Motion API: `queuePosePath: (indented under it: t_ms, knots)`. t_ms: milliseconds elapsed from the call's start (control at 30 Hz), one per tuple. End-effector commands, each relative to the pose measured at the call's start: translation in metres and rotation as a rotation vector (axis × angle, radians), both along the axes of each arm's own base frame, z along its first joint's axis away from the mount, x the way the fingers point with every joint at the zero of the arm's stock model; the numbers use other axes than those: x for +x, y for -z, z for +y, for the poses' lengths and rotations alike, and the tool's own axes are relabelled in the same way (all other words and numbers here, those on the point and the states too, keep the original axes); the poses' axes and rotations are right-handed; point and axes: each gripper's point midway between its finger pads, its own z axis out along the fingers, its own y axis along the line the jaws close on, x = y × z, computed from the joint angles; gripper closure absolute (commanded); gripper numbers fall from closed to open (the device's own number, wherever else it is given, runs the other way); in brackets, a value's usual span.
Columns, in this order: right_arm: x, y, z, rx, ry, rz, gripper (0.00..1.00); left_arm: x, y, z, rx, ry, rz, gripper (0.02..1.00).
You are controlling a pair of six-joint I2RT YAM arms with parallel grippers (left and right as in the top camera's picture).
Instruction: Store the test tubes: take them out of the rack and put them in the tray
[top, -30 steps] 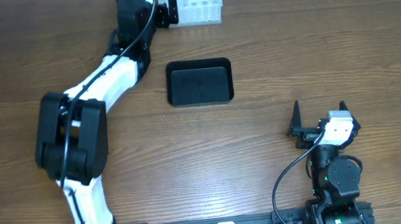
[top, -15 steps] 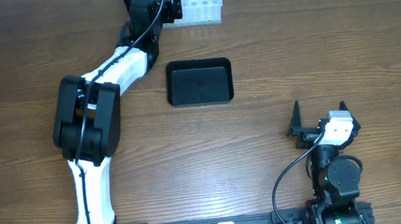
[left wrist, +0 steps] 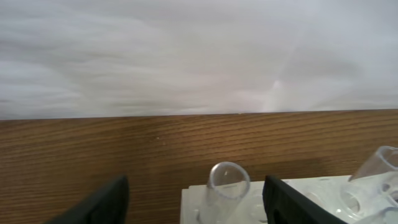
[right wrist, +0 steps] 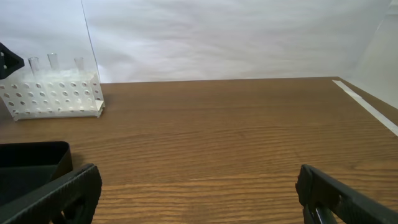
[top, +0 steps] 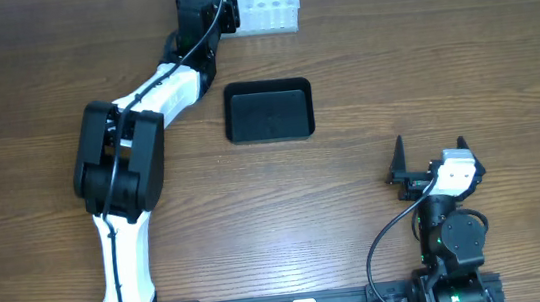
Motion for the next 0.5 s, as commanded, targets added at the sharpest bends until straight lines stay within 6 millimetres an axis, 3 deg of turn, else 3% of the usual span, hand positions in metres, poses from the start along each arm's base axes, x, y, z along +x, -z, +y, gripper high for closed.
queuePosePath:
  t_ms: [33,500]
  knots:
    - [-0.0001,0.0025,0.0002,-0.001,0.001,0.005,0.007,0.0035,-0.0051,-0.0061,-0.003,0.002,-0.017,0.397]
    - [0.0,0.0026,0.0002,-0.001,0.001,0.005,0.007,0.0032,-0.0054,-0.0075,-0.004,0.005,-0.018,0.581]
